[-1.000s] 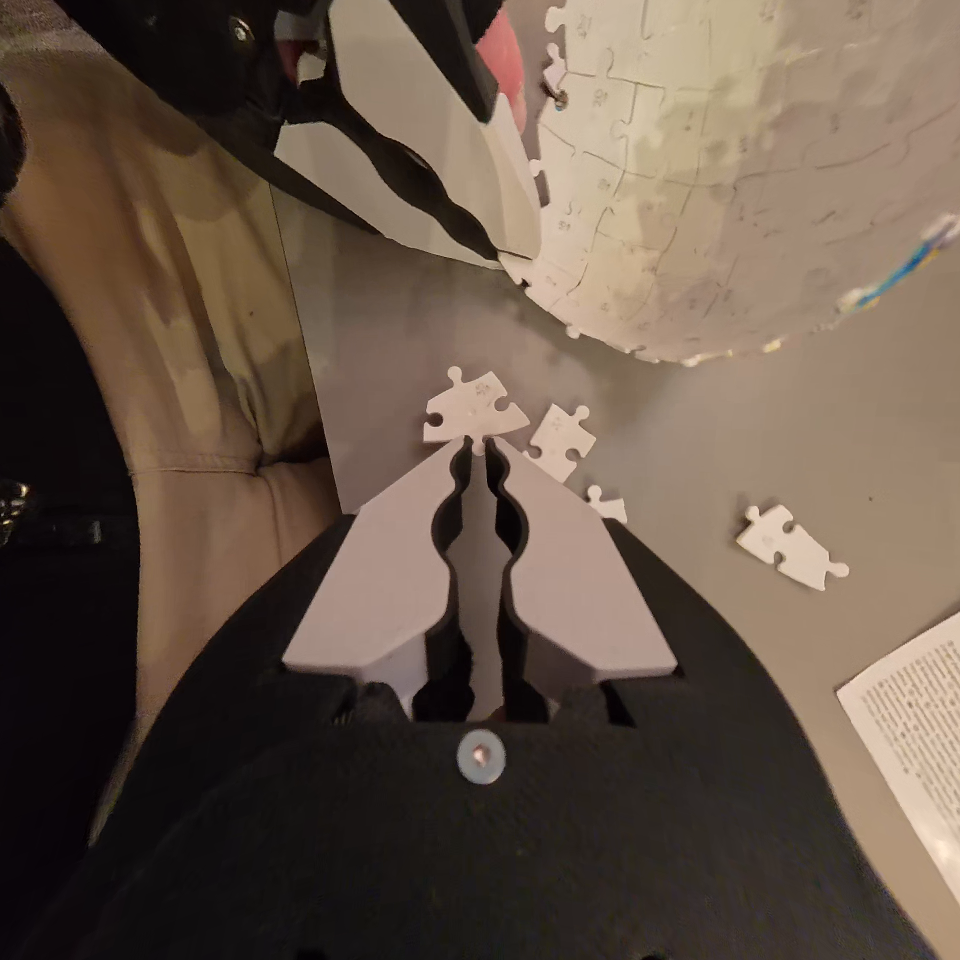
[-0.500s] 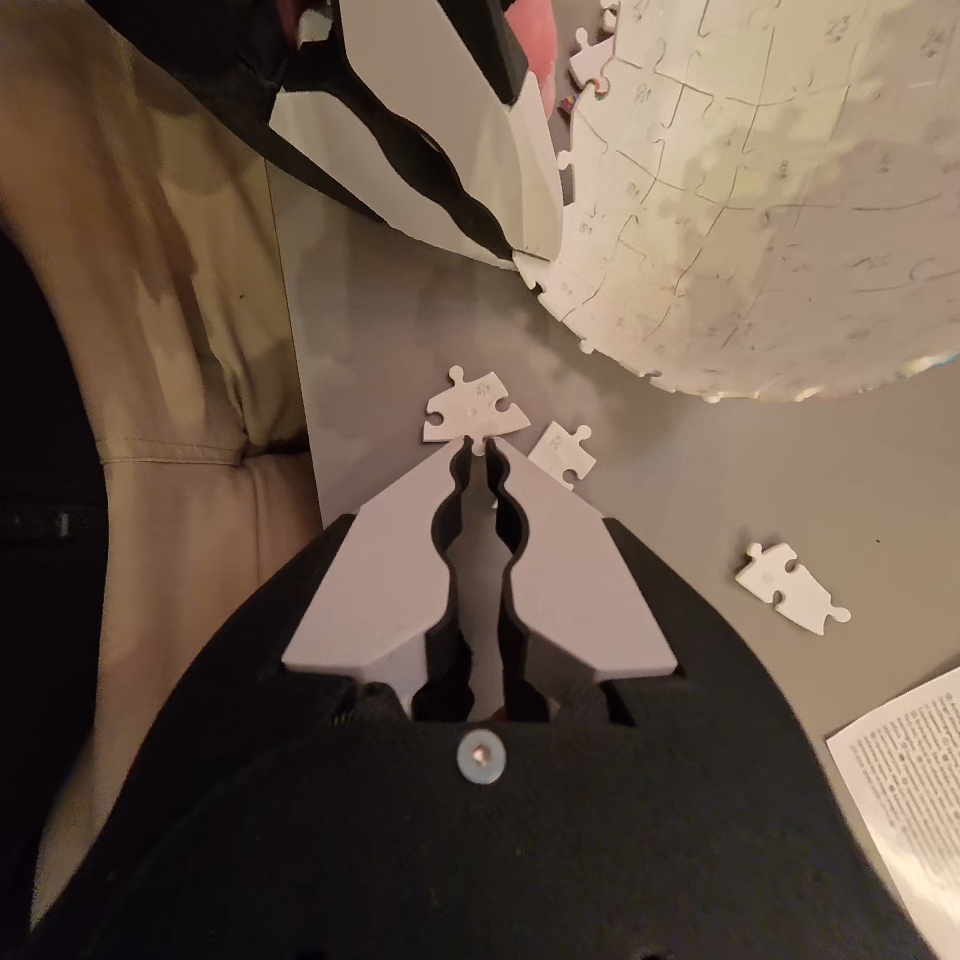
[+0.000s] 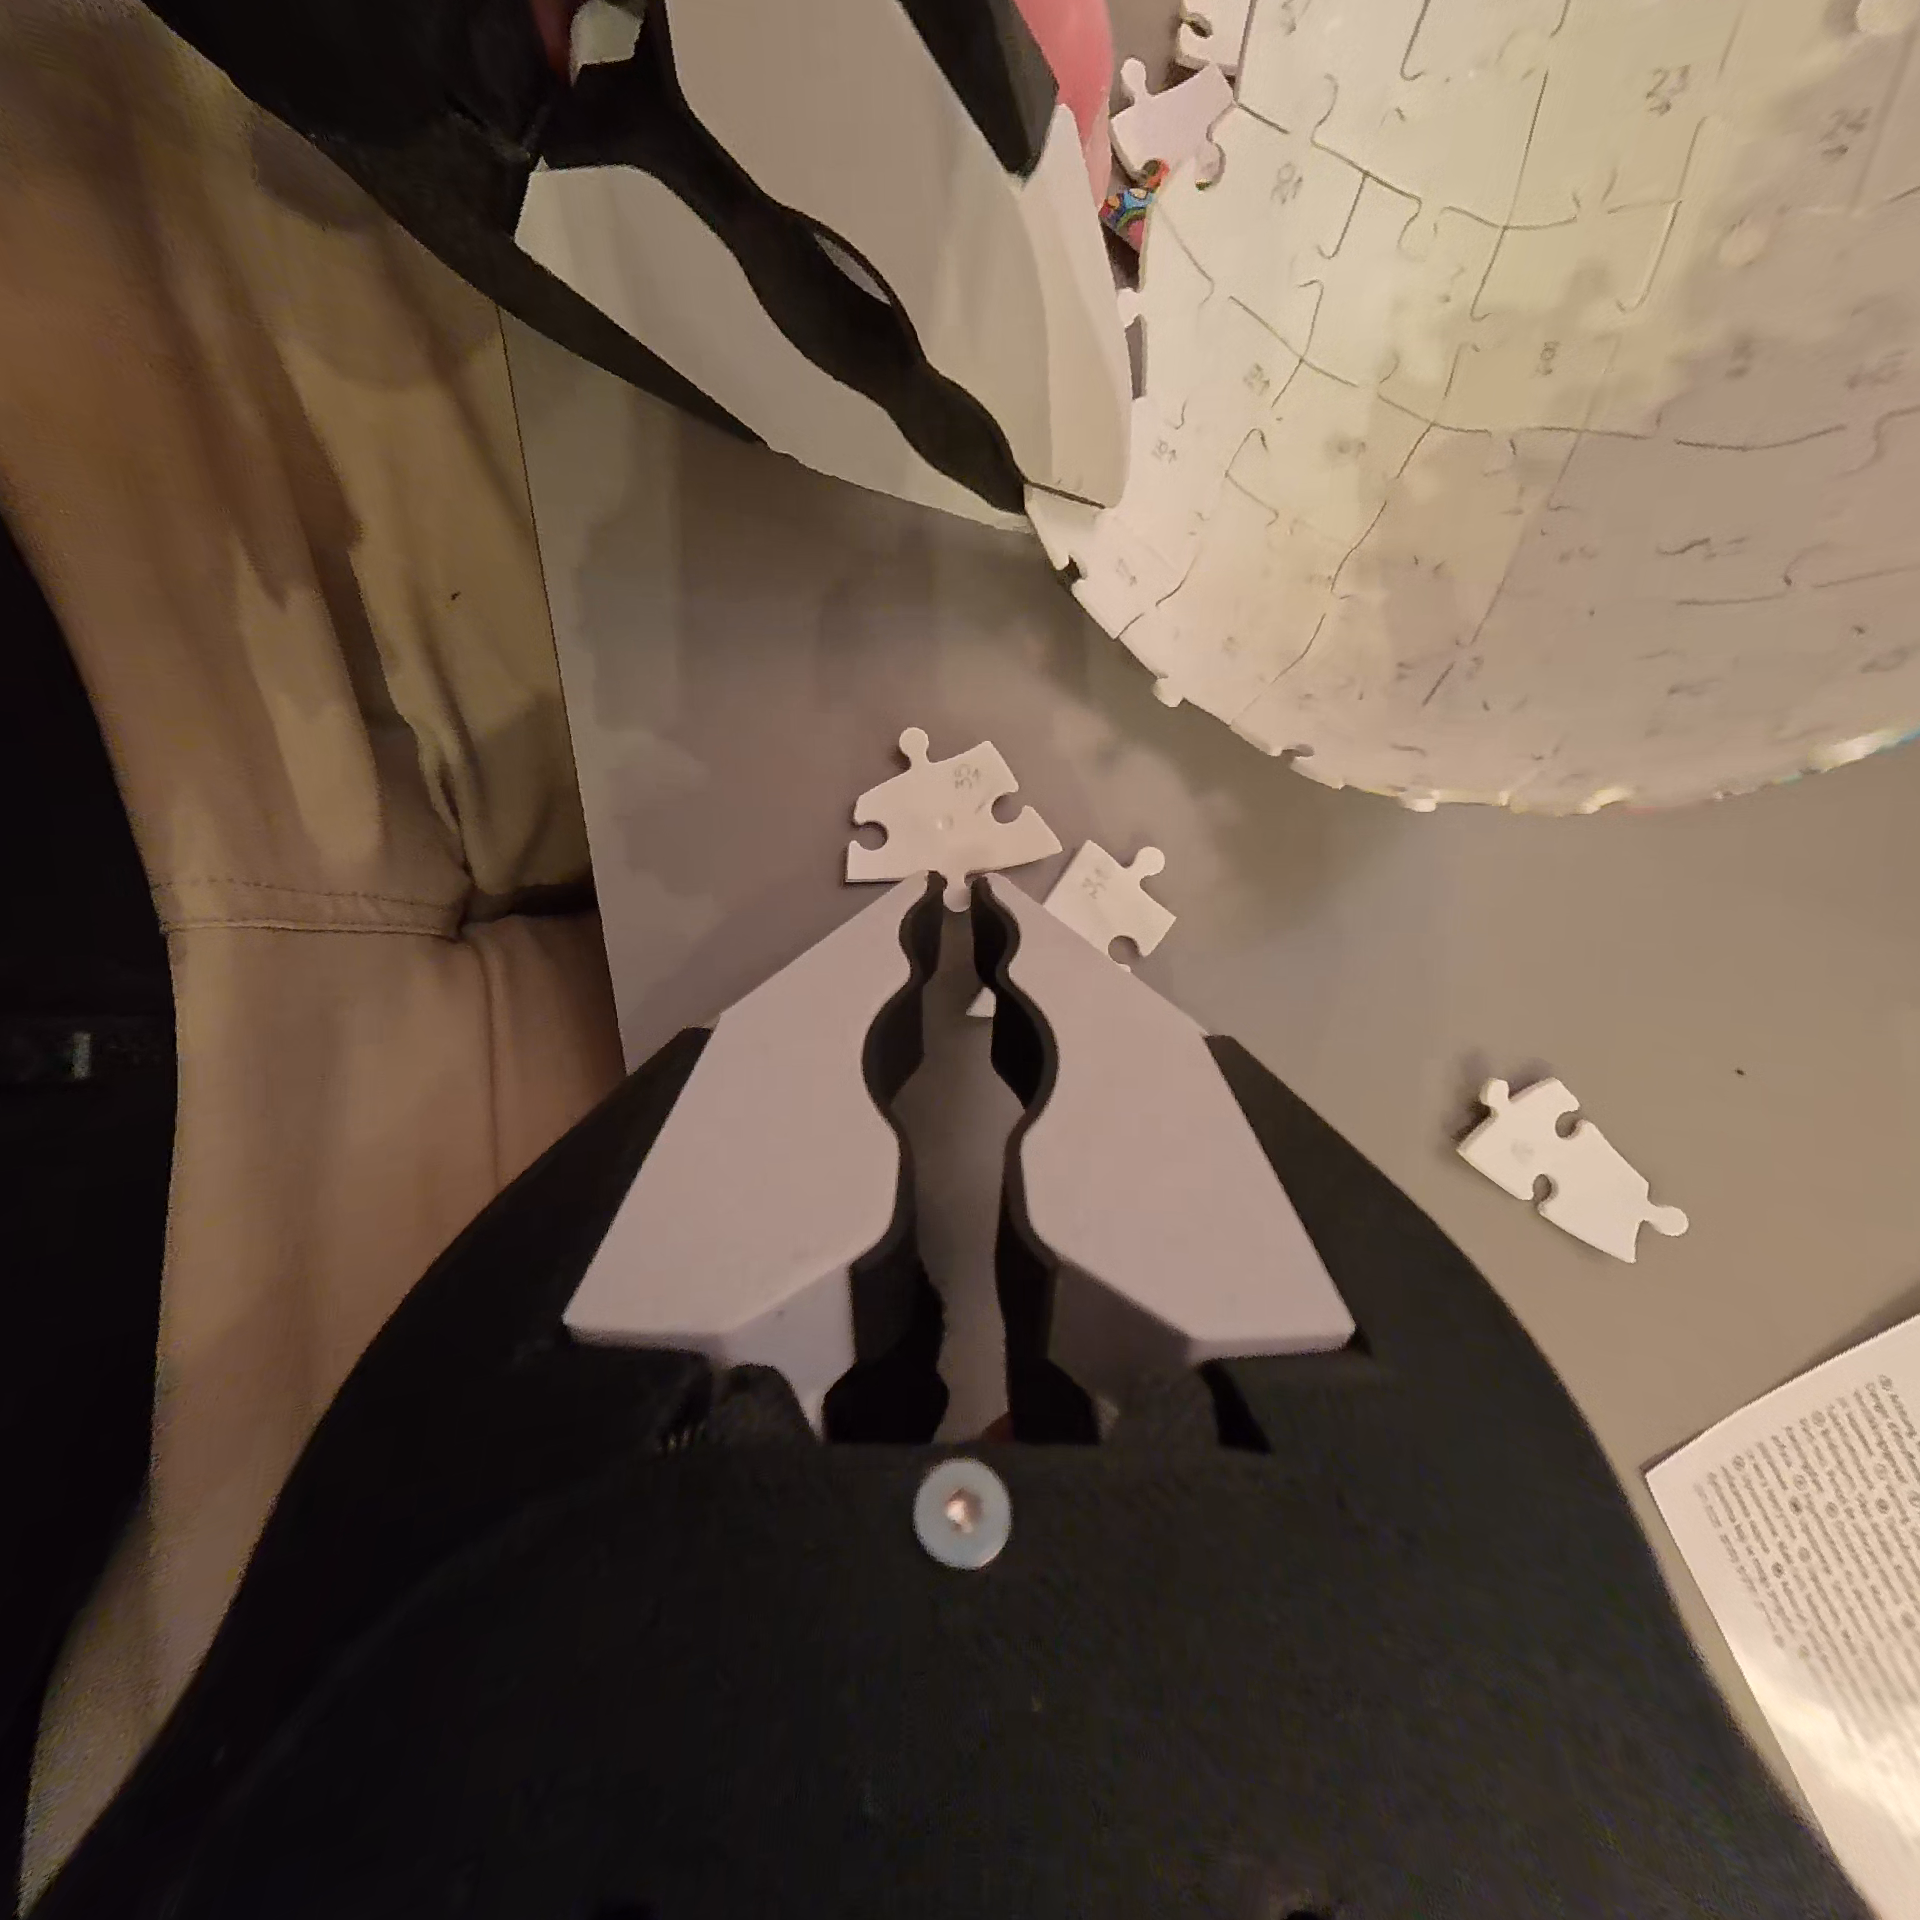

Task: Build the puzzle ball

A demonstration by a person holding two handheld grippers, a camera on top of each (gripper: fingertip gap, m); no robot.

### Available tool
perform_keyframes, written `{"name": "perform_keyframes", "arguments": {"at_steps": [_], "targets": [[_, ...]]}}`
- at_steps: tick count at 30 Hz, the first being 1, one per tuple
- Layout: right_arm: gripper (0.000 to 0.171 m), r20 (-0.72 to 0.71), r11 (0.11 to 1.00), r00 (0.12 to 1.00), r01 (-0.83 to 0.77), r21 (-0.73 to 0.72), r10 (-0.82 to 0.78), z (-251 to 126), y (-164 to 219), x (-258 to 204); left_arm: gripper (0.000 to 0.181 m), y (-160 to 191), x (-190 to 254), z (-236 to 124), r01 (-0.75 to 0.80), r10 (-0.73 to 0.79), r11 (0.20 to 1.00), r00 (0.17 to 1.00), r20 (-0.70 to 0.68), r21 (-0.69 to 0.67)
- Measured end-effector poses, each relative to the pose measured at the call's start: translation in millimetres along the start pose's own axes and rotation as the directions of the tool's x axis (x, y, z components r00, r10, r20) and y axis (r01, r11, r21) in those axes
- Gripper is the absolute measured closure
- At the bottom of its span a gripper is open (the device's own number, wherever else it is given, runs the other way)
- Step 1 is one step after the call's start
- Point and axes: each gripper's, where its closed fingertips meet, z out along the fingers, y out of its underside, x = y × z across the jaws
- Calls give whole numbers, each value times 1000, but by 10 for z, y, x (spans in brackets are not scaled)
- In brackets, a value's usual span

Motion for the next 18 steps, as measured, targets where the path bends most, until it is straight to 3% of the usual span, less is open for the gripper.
{"name": "perform_keyframes", "arguments": {"at_steps": [18], "targets": [[168,2,1000,1000,-14,15,14,9,-8,7,172,-34,-45,-17,10,-10,1000,1000,22,10]]}}
